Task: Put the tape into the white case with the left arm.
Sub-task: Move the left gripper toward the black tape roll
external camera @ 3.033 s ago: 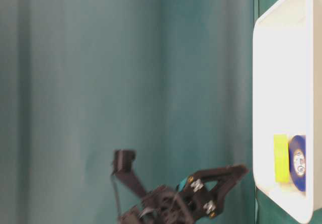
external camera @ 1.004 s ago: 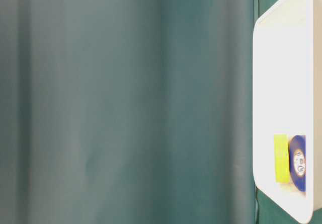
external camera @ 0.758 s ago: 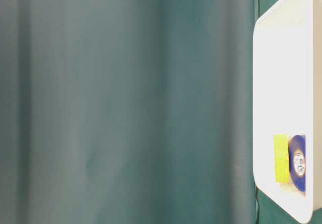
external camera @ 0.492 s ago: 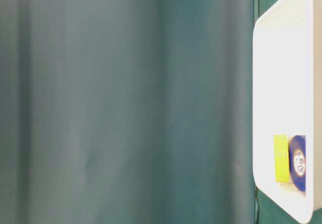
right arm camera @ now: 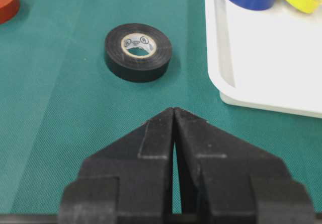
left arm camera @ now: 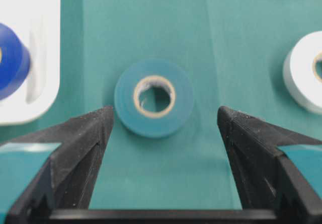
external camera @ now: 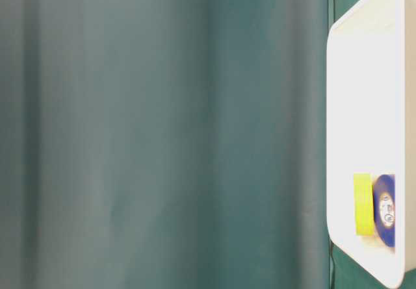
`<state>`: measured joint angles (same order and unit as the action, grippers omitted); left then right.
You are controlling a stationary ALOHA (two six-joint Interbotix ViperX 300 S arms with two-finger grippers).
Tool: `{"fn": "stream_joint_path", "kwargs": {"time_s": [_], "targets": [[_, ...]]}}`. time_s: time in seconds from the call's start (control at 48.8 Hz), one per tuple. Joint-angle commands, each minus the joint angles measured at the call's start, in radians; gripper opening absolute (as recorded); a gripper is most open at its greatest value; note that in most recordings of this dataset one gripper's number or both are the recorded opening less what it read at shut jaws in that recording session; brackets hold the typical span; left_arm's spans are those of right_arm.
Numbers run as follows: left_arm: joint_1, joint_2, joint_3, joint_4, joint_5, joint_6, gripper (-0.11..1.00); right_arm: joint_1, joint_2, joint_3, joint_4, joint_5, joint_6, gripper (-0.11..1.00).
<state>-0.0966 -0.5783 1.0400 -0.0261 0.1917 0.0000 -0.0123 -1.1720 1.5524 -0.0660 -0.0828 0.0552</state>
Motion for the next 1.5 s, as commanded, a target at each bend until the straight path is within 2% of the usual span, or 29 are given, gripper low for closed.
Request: {"fn": "stream_joint_path", "kwargs": {"time_s": [0.0,0.615,1.168,1.476], "targets": [[-0.003,0.058,-0.067,0.003,-0.008,0.0,0.83,-0.002,0.006,-0.011,0.0,-0.009,0.002,-0.09],[-0.003,0.474,-0.428,0.003,0.0,0.002,0.83,-0.002,0.006,-0.011,0.0,-0.011,0.002,-0.09],[-0.003,0.741,-0.736,0.003,0.103,0.003,0.83,-0.002,0.006,-0.011,0.0,-0.011,0.002,-0.09],[-0.002,0.844,-0.85,0.005,0.144,0.003,0.83,-0.002,0.006,-0.009,0.0,-0.011,0.002,-0.09]]}}
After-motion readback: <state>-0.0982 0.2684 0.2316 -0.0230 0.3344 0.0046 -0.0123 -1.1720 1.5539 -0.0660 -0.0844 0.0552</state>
